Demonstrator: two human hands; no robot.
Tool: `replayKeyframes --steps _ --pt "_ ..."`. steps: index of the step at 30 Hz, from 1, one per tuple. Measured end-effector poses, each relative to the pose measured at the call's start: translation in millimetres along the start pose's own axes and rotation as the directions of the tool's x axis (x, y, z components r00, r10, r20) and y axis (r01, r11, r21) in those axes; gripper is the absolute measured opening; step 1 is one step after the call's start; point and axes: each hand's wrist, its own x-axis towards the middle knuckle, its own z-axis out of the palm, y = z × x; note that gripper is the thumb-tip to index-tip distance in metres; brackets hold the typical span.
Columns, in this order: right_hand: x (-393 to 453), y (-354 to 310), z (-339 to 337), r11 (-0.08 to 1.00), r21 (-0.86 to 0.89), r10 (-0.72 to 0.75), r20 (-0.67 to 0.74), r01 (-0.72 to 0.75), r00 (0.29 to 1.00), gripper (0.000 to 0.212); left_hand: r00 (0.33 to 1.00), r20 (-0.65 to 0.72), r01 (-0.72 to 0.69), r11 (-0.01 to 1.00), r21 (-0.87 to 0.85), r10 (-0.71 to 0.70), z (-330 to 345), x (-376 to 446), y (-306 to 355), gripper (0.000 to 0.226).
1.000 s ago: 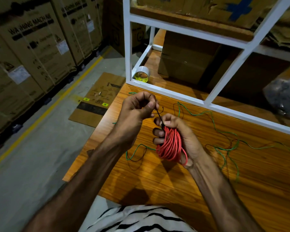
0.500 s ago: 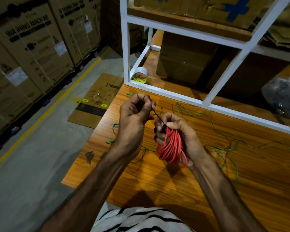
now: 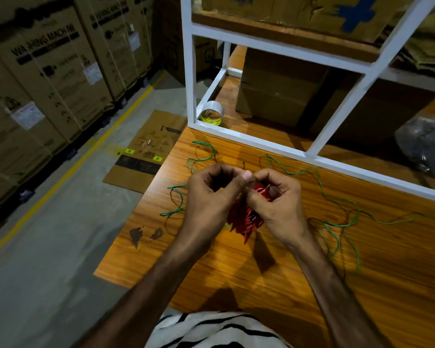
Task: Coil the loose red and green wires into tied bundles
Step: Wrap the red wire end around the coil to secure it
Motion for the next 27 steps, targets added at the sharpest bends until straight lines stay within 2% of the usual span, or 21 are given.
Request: replayKeyframes --steps 4,7,11,13,16,18,23,27 --pt "0 -2 -4 0.991 -0.119 -0.072 -0.096 0.06 0.993 0.01 0.998 0.041 -0.057 0.998 -0.013 0.057 -6 -4 -2 0.025" --pt "-1 -4 -3 0.985 -0.152 -0.093 -0.09 0.079 0.992 0.01 0.993 0.025 -0.115 0.983 0.146 0.112 -2 -4 -2 0.012" --pt "-4 -1 -1 0.958 -0.268 -0.133 -0.088 0.105 0.987 0.013 0.988 -0.006 -0.149 0.965 0.217 0.154 -1 0 -4 0.007" --pt "-4 1 -2 0.936 -0.321 -0.178 -0.075 0.145 0.981 0.014 0.993 -0.039 -0.105 0.981 0.161 0.113 -3 1 -6 0.006" --pt "-4 4 -2 0.885 -0.406 -0.269 -0.043 0.229 0.962 0.009 0.991 -0.115 0.057 0.996 -0.064 -0.064 4 1 -7 0.015" --pt "-4 7 1 0.869 -0.434 -0.296 -0.074 0.237 0.952 0.009 0.978 -0.146 0.122 0.977 -0.175 -0.149 10 1 -6 0.015" --pt "-6 8 8 0.902 -0.405 -0.241 -0.188 0.148 0.952 0.01 0.957 -0.201 0.143 0.942 -0.303 -0.21 19 3 -6 0.015" --pt "-4 7 5 0.951 -0.276 -0.187 -0.141 0.143 0.972 0.008 0.961 -0.193 0.135 0.944 -0.301 -0.199 20 3 -7 0.012"
